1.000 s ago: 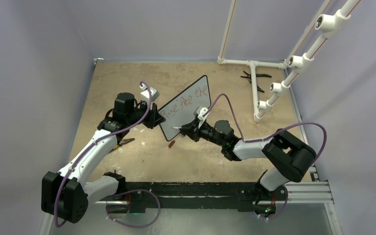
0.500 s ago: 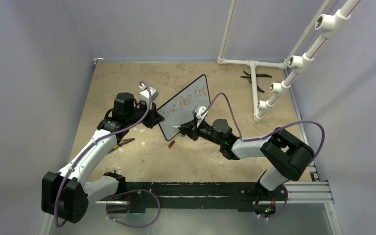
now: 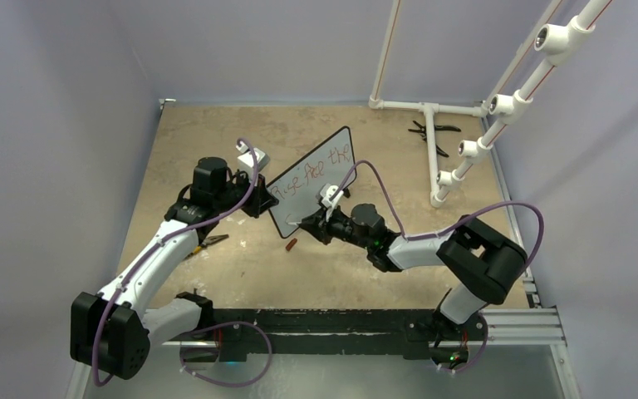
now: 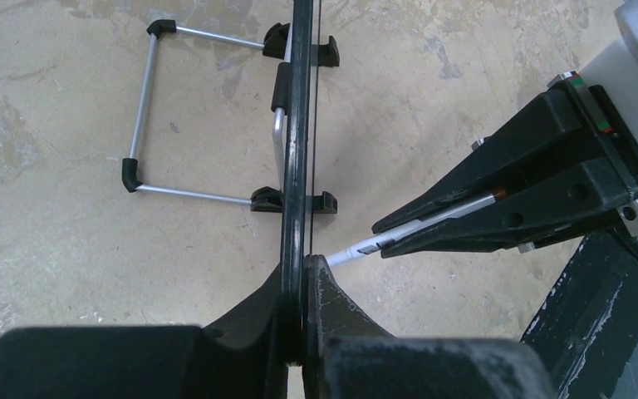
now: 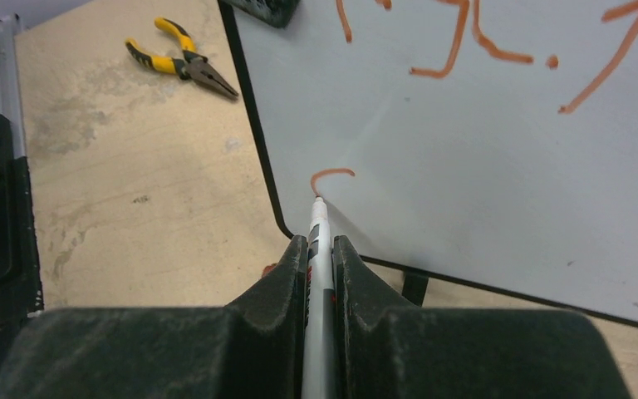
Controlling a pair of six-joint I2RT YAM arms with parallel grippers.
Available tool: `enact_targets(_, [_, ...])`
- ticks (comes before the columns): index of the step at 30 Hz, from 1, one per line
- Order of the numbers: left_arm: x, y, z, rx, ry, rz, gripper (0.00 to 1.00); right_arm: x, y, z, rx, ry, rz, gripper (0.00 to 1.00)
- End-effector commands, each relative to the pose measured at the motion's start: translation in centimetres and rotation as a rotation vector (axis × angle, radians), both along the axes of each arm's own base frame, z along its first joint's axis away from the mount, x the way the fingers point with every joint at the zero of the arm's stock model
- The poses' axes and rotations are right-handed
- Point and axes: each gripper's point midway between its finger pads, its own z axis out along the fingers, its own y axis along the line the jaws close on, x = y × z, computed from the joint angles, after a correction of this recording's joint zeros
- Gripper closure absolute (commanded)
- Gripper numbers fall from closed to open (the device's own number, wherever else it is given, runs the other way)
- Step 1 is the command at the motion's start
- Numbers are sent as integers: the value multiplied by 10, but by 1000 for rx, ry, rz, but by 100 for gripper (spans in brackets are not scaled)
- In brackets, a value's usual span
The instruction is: Write a sentence on the whiteboard
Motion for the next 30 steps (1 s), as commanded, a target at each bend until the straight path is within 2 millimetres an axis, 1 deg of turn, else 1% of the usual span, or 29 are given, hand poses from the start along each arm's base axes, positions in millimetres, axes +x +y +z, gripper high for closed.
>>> enact_targets(1, [0,-1,13,-9,-49,-14,100,27,-7,4,-25,-33,-135,100])
enact_targets(6, [0,-1,14,-9,-50,-14,100,35,-13,14,-10,-49,-193,100])
enact_targets(12, [0,-1,14,-10,-50,-15,100,36,-11,46,67,-98,-191,100])
enact_targets(18, [0,-1,14,-11,-48,-16,100,37,-7,83,148,-154,-184,100])
enact_targets(22, [0,-1,14,-12,-49,-17,100,37,-8,99,181,-176,-184,100])
enact_targets(24, [-1,-2,14,-12,-49,-19,100,36,-9,104,190,-182,-185,100])
enact_targets(26, [-1,-1,14,-13,-50,-19,100,36,-9,104,189,-183,-184,100])
enact_targets(28, [-1,-2,15,-13,-52,-19,100,36,-8,100,181,-177,-183,100])
enact_targets(30, [-1,-2,15,-13,-50,-19,100,37,-7,90,156,-160,-182,100])
